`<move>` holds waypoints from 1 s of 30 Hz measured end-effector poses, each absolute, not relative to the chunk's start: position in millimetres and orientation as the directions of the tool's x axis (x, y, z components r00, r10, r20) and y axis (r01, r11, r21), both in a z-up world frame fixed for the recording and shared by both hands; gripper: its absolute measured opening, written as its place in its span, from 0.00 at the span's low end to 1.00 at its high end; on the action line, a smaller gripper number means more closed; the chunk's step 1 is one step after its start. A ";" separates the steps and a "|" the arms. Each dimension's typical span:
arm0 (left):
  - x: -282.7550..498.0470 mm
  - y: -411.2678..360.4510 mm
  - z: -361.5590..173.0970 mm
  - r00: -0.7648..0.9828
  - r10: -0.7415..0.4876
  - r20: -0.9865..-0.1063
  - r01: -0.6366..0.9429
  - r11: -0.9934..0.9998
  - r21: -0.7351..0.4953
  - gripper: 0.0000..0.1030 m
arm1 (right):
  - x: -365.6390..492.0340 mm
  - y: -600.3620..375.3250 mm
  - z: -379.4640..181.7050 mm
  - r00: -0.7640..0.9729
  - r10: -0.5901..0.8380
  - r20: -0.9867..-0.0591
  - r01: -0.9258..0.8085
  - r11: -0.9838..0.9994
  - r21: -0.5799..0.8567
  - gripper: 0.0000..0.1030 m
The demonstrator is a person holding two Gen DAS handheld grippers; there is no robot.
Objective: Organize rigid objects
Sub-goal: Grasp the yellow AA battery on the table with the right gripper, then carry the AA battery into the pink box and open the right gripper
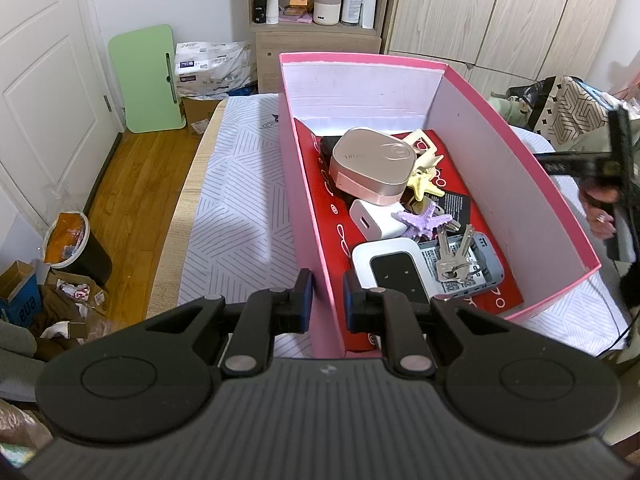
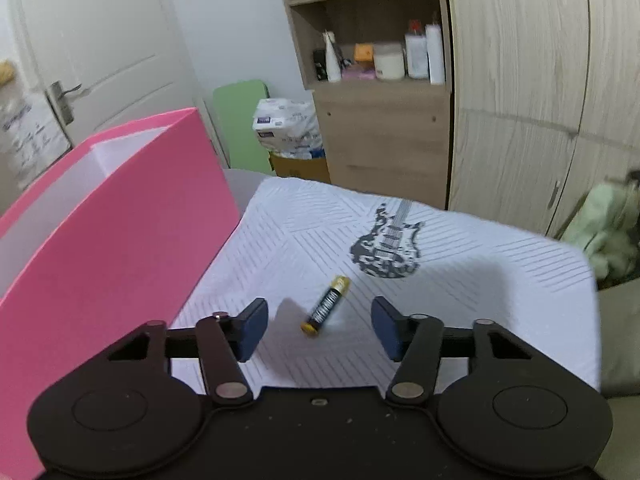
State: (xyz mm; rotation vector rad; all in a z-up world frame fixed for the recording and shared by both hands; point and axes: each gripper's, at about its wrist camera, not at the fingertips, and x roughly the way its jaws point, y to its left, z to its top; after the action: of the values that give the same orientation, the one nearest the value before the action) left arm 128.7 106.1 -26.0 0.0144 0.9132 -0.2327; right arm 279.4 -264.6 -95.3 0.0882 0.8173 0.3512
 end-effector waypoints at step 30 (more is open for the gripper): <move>127.1 113.3 -27.3 0.595 -0.218 -0.774 0.196 0.973 -0.123 0.13 | 163.7 -203.2 9.7 0.722 0.476 -0.502 -0.431 0.877 0.212 0.11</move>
State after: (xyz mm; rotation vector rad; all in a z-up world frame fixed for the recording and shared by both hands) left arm 127.1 113.3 -27.3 -0.0263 0.9025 -0.2400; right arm 163.7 -203.2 9.7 0.0818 0.5771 0.5016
